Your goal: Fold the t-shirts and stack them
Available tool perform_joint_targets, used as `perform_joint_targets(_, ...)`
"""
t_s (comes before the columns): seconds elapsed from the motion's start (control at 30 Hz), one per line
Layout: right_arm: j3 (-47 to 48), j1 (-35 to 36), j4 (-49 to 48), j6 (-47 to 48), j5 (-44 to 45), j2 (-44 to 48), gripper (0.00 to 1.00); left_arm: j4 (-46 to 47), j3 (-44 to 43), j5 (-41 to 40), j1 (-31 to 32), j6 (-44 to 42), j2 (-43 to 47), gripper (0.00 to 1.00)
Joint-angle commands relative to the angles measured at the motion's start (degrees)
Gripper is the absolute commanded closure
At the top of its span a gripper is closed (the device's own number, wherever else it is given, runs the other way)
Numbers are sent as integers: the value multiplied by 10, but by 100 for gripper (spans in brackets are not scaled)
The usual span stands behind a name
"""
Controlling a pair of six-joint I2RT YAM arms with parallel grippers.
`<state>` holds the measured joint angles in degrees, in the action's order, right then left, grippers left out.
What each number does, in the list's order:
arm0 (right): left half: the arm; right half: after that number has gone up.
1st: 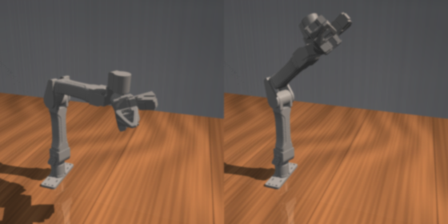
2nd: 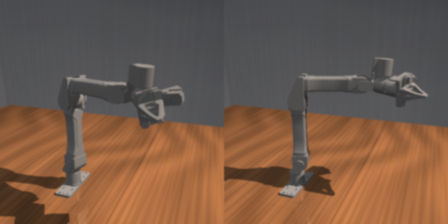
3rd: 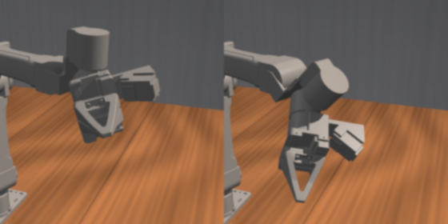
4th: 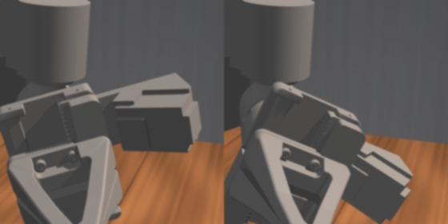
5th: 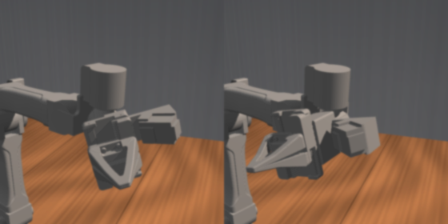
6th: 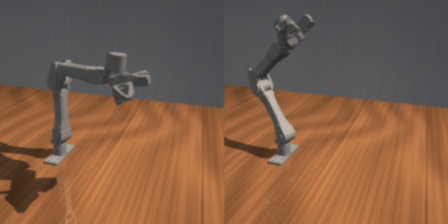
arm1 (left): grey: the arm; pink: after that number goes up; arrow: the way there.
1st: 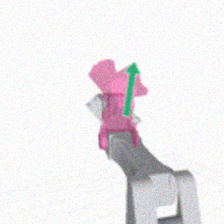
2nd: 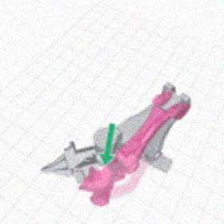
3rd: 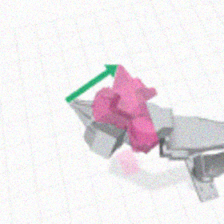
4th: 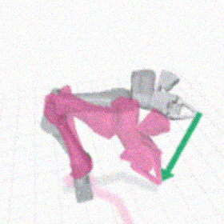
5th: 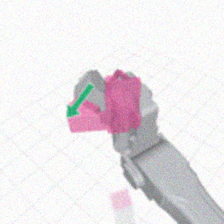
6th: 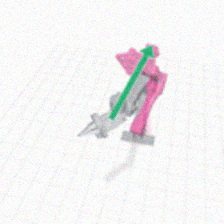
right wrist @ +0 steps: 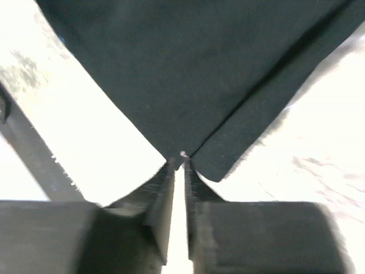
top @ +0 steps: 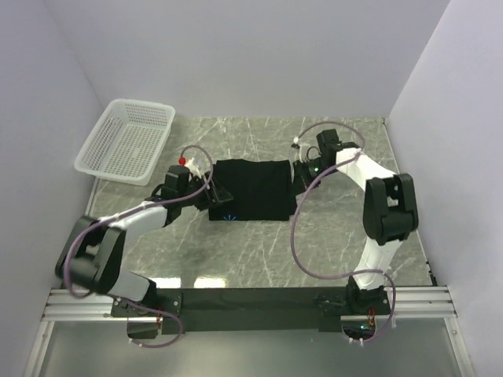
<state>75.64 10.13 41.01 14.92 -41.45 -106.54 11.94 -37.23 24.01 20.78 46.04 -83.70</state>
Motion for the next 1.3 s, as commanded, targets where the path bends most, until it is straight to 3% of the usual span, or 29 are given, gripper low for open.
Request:
perform_joint_targets(0.0,28,-5,-15,21,27,77,79,-73,-46,-63,-2,-55,97,35)
perform_joint_targets(0.07,15,-6,-47,1,38,100,67,-108,-50,-137,-2,-70,169,28)
perform_joint_targets(0.1,7,-8,-61,-8,41,103,50,-118,-49,-161,-3,-74,194,25)
perform_joint_targets(0.13,1,-9,-87,-20,38,104,40,-154,-43,-191,-3,-73,221,18)
perform_joint_targets(0.2,-8,-11,-102,-59,24,87,29,-184,-35,-258,-3,-66,295,10)
perform_joint_targets(0.23,-6,-11,-103,-70,23,78,28,-198,-27,-279,-4,-59,343,2)
perform_joint_targets(0.27,-3,-12,-107,-93,24,59,27,-226,-23,-294,-4,-45,367,1)
perform_joint_targets(0.43,-27,-12,-193,-194,114,46,21,-299,0,-312,-6,-17,495,0)
perform_joint_targets(0.67,-13,13,-204,-241,171,-8,19,-376,38,-316,-6,38,597,1)
perform_joint_targets(1.27,-15,104,-188,-272,186,-74,21,-384,43,-294,-6,32,580,0)
